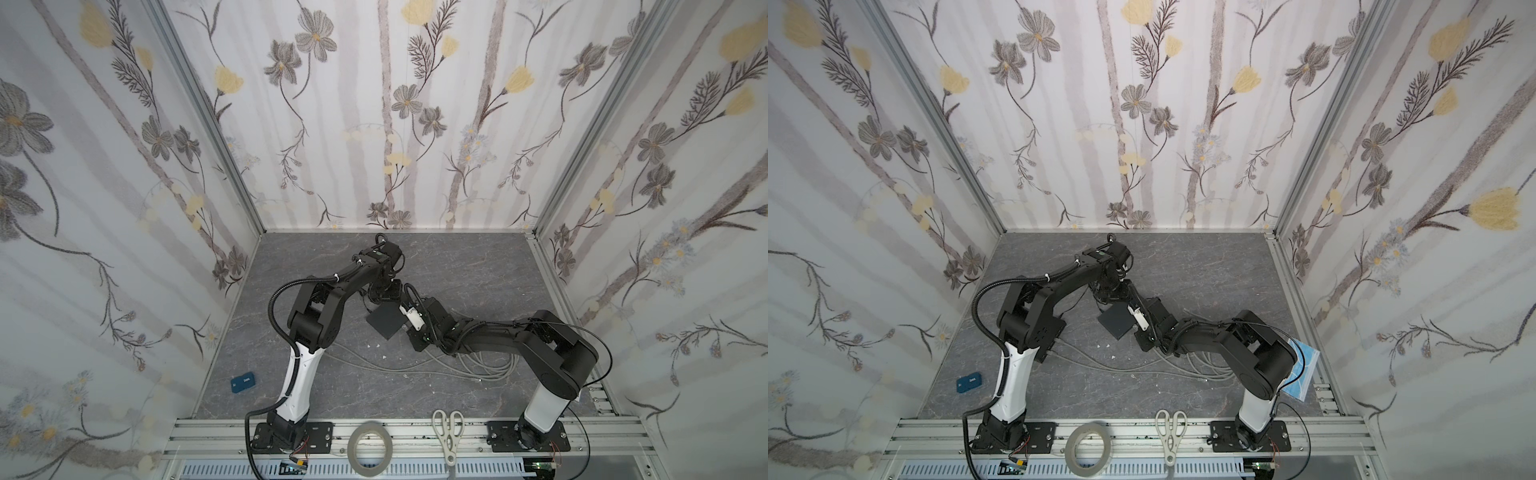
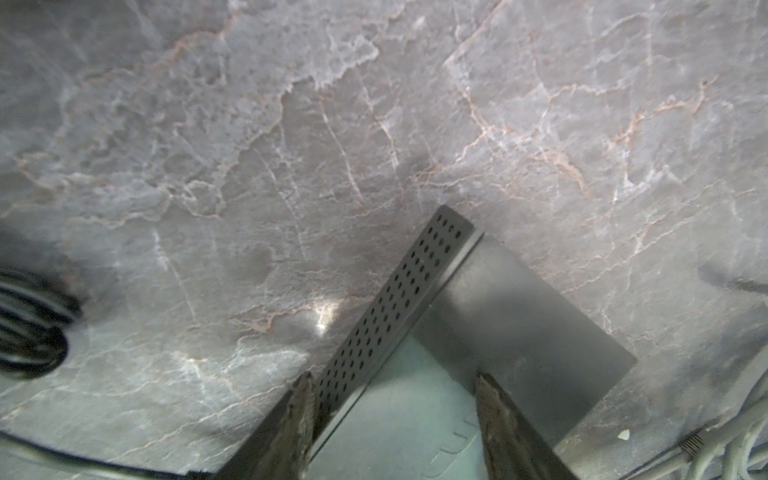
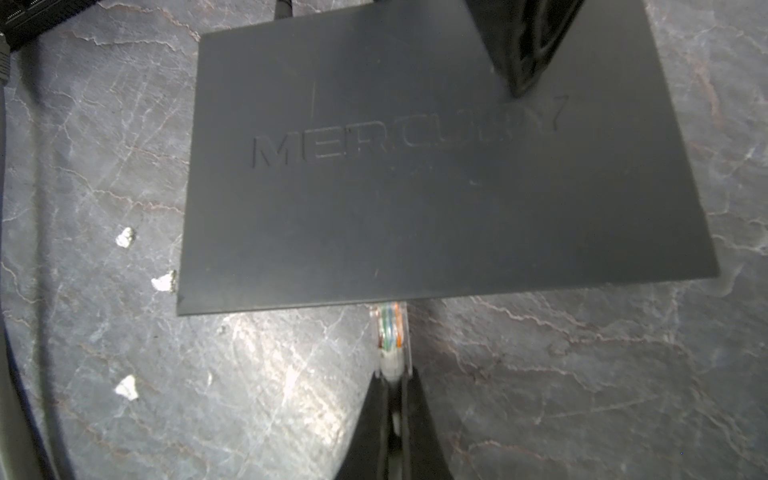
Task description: Insert the plug into the switch port
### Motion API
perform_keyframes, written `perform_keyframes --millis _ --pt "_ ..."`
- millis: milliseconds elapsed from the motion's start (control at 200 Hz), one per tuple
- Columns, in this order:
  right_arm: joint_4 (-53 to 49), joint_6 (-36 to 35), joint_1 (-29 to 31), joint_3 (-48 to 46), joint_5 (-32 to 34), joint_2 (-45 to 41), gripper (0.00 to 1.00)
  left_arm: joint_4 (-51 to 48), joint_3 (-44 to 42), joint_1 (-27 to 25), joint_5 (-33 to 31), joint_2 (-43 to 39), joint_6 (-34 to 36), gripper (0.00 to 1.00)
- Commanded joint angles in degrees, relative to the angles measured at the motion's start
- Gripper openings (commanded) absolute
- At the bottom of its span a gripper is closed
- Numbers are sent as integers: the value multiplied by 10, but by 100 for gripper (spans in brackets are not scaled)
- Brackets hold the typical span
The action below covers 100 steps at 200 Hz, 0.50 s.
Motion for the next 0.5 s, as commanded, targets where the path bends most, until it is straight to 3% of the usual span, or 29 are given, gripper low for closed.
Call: perform_keyframes --millis 0,285,495 --pt "-32 1 0 -12 33 1 0 -31 2 -4 45 0 -8 61" --pt "-29 1 0 -24 41 -17 0 -30 2 2 41 -4 -9 61" --pt "-39 -3 1 -22 47 -15 0 -16 -5 15 81 -4 -23 61"
